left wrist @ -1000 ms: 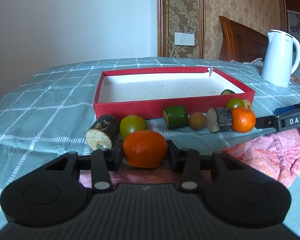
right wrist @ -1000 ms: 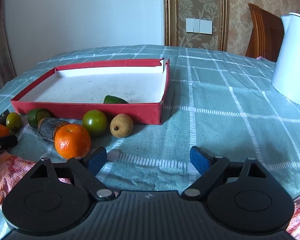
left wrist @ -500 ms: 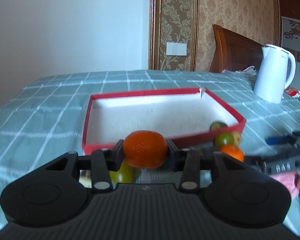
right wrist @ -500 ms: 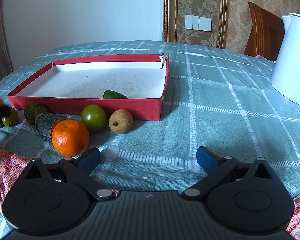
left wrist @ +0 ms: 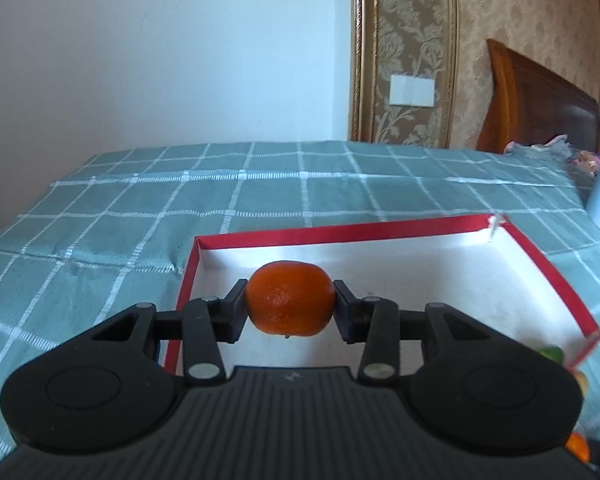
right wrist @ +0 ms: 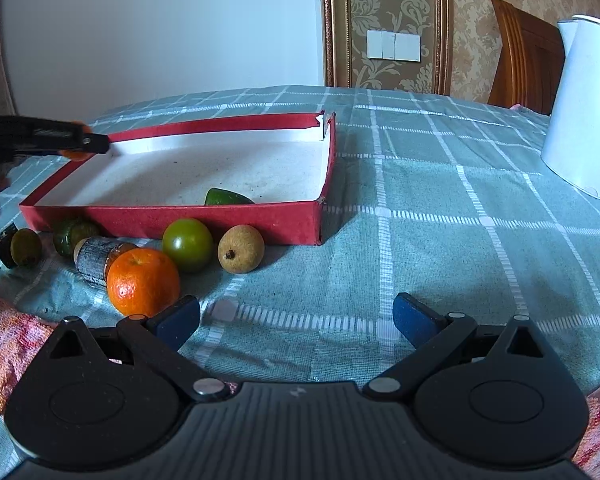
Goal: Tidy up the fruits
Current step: 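Lower the mandarin into the red box and open the left gripper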
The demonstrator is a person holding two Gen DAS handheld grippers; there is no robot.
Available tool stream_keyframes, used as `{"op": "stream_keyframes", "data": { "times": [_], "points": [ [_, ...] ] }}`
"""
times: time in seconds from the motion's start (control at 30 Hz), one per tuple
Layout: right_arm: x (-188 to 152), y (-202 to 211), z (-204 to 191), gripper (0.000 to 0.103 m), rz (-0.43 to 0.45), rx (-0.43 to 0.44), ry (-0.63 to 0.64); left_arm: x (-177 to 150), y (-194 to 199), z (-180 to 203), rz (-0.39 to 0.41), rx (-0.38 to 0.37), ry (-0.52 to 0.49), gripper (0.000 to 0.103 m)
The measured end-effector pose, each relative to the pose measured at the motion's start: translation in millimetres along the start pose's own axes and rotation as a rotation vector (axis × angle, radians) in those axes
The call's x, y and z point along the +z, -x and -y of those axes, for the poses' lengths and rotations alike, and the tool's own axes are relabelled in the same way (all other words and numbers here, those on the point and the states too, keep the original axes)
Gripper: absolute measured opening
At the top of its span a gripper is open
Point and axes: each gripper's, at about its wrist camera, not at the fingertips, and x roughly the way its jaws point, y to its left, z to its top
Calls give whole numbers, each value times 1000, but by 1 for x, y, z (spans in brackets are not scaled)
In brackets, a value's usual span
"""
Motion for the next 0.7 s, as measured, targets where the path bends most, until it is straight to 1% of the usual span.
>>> {"op": "stream_keyframes", "data": {
  "times": [0.2, 0.3, 0.37, 0.4, 0.43, 0.5, 0.53, 0.57, 0.63, 0.7],
  "points": [
    [0, 0, 0, 103, 0, 1, -2, 3, -37, -3, -95, 47, 12, 40],
    [1, -1, 1, 103, 3, 2, -8, 5, -42, -8, -122, 31, 43, 40],
    [1, -1, 1, 103, 2, 2, -8, 4, -46, -6, -151, 46, 31, 40],
    [1, -1, 1, 103, 2, 2, -7, 4, -49, -6, -173, 55, 33, 40],
    [1, -1, 1, 103, 2, 1, -7, 4, -49, -8, -179, 53, 46, 40],
    [1, -1, 1, 103, 2, 0, -6, 5, -47, -11, -170, 64, 59, 41],
    [1, -1, 1, 103, 2, 0, -6, 5, -45, -11, -164, 76, 52, 43],
    [1, -1, 1, 103, 2, 0, -6, 5, -42, -11, -159, 86, 46, 51],
    [1, -1, 1, 103, 2, 0, -6, 5, -33, -13, -139, 92, 48, 60],
    [1, -1, 1, 103, 2, 0, -7, 5, -20, -14, -111, 97, 52, 61]
  ]
}}
